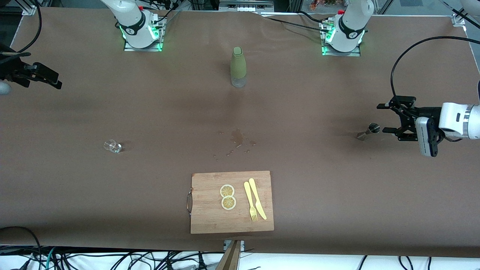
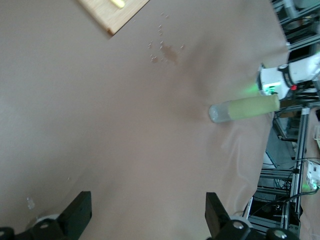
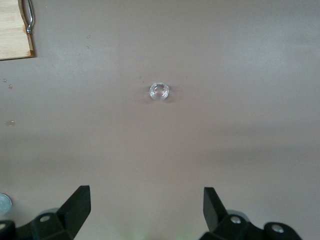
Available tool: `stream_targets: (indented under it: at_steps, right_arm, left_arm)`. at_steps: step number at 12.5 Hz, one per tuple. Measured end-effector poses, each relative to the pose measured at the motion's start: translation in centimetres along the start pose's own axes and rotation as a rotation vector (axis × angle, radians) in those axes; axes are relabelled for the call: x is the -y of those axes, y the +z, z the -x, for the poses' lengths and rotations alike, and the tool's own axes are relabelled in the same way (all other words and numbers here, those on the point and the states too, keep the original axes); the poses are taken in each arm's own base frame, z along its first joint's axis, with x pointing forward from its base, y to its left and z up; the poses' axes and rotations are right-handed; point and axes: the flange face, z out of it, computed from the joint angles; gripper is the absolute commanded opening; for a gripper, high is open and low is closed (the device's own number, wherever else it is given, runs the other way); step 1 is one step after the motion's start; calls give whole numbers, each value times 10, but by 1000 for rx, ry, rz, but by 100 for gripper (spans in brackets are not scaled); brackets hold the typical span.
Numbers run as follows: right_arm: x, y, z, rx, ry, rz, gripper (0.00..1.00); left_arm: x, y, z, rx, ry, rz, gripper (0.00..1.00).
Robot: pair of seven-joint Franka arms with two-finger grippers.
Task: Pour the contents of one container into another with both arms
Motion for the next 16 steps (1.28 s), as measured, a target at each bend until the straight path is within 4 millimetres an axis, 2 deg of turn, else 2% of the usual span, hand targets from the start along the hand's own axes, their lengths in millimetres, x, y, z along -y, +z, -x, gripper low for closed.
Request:
stream_targets:
  at_steps: [3,7,11,16]
  right_arm:
    - [0,0,0,0,0,-1,100]
    - [0,0,0,0,0,-2,100]
    - [0,0,0,0,0,-3,100]
    - [0,0,0,0,0,-3,100]
  left_arm:
    - [-25,-8,-11,41,-65,-60,100]
    - [-45,-17,-16,113,-209,-160,100]
    - [-86,-21,-36,178,-374,-333,100]
    - [-108,-31,-40,179,-546,-507,100]
